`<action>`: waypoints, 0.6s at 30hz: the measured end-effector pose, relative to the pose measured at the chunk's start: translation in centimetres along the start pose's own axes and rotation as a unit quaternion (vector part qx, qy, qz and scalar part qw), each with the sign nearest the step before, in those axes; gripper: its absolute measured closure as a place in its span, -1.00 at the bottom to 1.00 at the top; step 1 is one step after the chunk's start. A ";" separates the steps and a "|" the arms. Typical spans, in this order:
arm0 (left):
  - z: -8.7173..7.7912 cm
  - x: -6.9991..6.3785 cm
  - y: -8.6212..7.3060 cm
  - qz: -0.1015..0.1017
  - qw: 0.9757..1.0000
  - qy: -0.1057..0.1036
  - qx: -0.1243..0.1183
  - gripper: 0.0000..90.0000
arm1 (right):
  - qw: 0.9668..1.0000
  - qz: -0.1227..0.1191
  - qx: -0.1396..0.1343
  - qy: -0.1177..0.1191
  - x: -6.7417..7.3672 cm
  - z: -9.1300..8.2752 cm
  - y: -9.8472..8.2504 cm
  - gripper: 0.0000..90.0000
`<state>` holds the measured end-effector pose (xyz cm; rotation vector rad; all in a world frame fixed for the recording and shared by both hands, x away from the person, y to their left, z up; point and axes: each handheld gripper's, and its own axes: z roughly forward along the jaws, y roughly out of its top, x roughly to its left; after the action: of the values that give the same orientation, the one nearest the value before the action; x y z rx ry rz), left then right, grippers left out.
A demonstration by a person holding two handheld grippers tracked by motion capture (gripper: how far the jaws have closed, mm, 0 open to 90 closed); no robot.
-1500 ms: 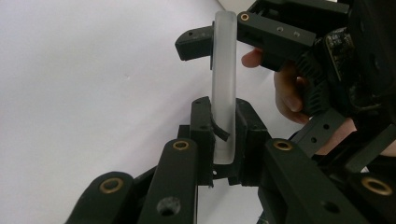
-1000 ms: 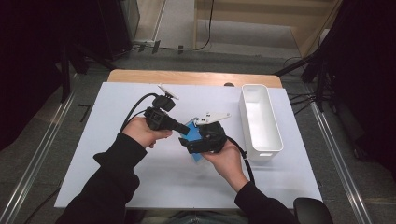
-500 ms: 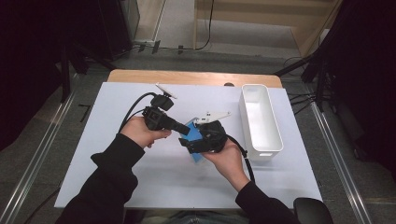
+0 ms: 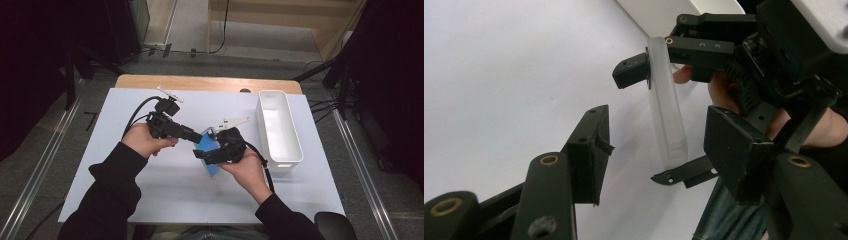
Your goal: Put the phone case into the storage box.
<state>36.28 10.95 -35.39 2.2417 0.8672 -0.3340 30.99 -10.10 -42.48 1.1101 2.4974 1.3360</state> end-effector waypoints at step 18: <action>-1.3 0.3 -1.0 0.050 0.998 0.015 -0.031 -0.22 | 0.999 0.019 0.016 0.042 -1.1 -1.1 0.1 -0.64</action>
<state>35.85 12.53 -35.11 2.2282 0.7673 -0.2233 31.41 -11.54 -42.00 1.1356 2.5768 1.3856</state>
